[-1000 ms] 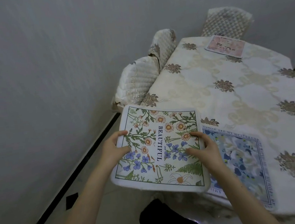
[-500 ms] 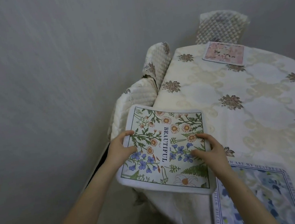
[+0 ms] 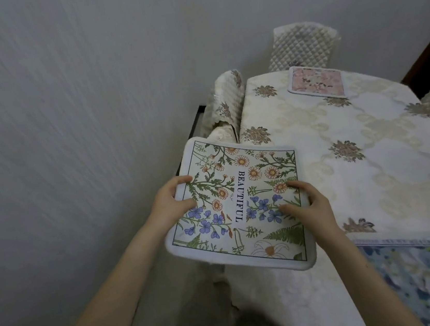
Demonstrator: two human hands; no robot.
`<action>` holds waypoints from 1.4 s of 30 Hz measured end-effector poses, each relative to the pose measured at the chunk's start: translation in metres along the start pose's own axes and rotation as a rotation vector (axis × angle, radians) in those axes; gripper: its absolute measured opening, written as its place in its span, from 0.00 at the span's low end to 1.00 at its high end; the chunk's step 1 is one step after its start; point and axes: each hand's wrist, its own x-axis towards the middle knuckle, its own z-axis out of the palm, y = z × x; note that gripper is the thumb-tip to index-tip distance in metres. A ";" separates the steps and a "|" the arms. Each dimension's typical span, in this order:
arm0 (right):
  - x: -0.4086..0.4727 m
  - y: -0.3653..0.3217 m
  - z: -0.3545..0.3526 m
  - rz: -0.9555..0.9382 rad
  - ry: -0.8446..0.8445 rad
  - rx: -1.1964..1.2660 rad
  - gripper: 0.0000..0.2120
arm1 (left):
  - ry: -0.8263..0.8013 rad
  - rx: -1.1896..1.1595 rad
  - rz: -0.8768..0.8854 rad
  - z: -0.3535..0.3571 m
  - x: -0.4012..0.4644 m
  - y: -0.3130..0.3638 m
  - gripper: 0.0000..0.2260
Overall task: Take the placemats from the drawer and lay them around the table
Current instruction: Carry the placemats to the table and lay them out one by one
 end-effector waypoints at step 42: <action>0.310 -0.097 0.185 0.167 0.554 0.243 0.25 | -0.467 0.189 0.128 -0.082 0.475 0.137 0.23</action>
